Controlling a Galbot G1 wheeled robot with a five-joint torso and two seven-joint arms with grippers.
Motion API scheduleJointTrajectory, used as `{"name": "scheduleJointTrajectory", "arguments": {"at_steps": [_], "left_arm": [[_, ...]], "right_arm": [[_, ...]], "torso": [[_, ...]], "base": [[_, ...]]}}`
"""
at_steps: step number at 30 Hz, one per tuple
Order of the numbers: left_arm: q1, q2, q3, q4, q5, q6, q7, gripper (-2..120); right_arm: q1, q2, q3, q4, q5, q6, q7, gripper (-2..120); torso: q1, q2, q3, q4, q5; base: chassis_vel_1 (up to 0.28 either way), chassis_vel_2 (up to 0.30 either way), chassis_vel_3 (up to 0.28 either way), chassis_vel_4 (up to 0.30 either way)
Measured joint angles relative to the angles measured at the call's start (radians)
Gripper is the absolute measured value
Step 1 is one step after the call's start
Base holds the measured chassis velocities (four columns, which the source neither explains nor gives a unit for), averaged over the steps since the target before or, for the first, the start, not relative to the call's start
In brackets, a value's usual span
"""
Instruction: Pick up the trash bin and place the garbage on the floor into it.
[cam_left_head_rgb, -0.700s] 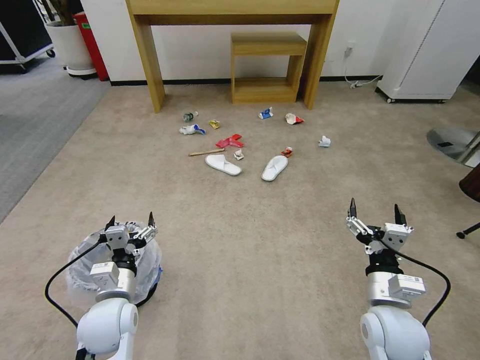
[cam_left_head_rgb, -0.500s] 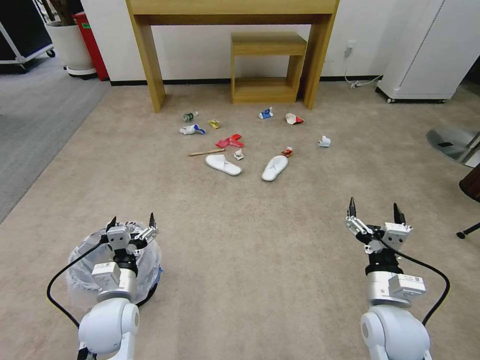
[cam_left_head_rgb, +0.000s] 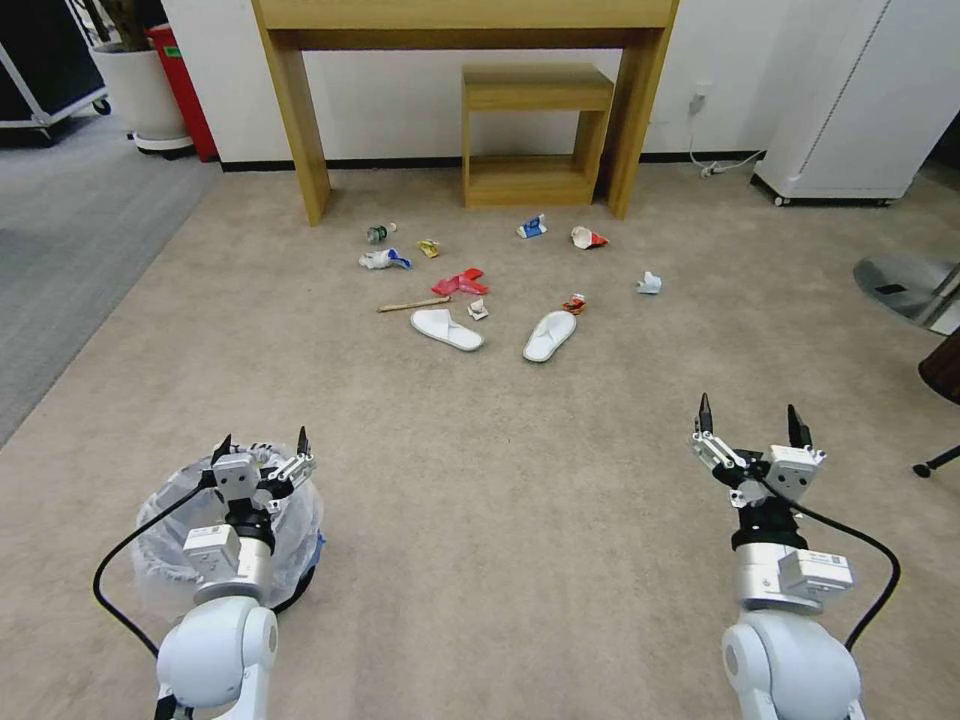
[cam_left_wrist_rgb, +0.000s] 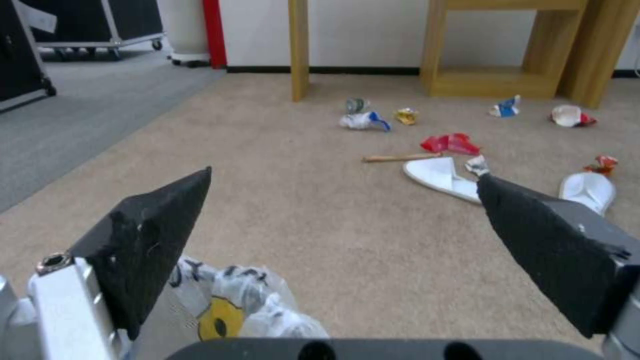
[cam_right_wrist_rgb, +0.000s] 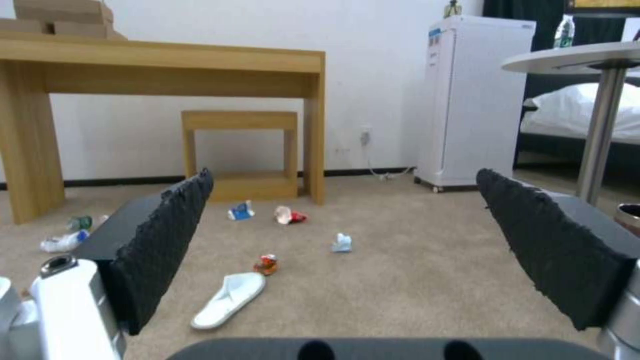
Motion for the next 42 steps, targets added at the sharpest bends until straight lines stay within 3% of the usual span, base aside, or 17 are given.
{"name": "scheduleJointTrajectory", "arguments": {"at_steps": [31, 42], "left_arm": [[-0.014, 0.007, -0.013, 0.016, -0.007, 0.001, -0.004, 100], [-0.020, 0.006, -0.014, 0.025, -0.008, 0.000, -0.005, 100]], "right_arm": [[0.017, 0.007, 0.003, -0.025, 0.010, 0.013, 0.020, 100], [0.022, 0.008, 0.004, -0.034, 0.006, 0.025, 0.008, 100]], "torso": [[0.000, 0.000, 0.000, 0.0000, 0.0000], [0.000, 0.000, 0.000, 0.0001, -0.0003]], "base": [[0.003, 0.004, -0.006, -0.003], [0.162, 0.160, -0.150, -0.150]]}}
